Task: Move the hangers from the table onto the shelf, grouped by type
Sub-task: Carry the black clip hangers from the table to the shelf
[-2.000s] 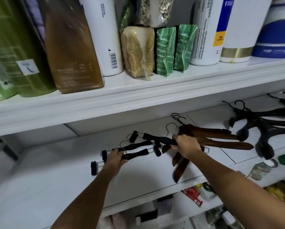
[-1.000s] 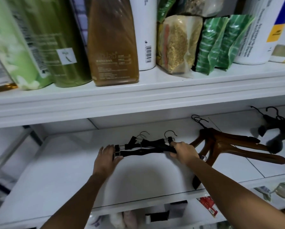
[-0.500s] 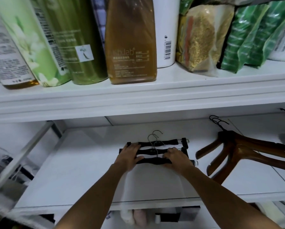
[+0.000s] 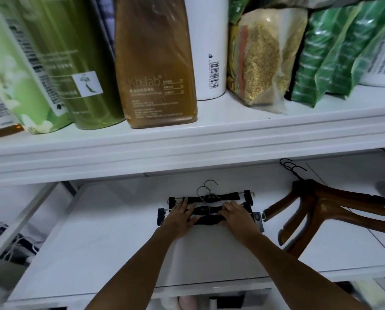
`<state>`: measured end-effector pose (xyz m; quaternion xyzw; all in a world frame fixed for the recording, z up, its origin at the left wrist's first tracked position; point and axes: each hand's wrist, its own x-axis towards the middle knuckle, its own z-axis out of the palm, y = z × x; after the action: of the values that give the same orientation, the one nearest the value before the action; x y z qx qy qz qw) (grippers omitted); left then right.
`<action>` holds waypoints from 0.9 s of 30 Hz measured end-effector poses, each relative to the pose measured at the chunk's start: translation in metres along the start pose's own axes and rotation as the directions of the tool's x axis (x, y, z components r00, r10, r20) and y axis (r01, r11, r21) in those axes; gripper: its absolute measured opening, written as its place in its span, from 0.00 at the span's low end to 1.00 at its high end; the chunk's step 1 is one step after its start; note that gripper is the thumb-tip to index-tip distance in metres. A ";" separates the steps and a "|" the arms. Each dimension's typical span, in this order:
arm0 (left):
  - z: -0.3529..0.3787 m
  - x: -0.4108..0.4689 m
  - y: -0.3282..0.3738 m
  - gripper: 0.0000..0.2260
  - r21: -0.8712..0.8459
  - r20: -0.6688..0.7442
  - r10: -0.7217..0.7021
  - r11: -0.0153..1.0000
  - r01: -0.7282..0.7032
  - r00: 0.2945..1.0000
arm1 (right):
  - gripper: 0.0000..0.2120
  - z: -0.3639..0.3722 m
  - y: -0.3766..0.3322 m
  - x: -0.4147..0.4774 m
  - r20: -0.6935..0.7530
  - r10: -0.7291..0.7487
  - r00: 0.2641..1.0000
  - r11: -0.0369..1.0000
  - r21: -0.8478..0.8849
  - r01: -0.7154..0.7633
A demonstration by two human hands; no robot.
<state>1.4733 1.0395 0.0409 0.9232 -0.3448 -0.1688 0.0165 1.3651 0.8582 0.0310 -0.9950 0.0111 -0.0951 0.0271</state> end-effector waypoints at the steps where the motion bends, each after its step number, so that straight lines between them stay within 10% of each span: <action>1: 0.000 0.001 -0.002 0.25 0.006 0.010 0.011 1.000 -0.011 1.000 | 0.17 0.002 0.000 0.000 -0.022 0.004 1.000 1.000 -0.013 -0.004; 18: -0.016 -0.001 0.003 0.23 0.149 0.104 -0.006 0.989 -0.009 0.995 | 0.16 0.008 -0.006 -0.001 0.051 0.005 0.999 0.995 0.097 -0.010; 27: -0.014 0.000 0.006 0.25 0.198 0.078 -0.047 0.980 0.031 0.996 | 0.39 0.023 0.010 0.000 0.115 0.203 0.972 0.977 -0.097 -0.192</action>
<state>1.4741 1.0338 0.0549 0.9192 -0.3421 -0.1720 -0.0923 1.3689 0.8490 0.0083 -0.9932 0.1125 -0.0291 -0.0054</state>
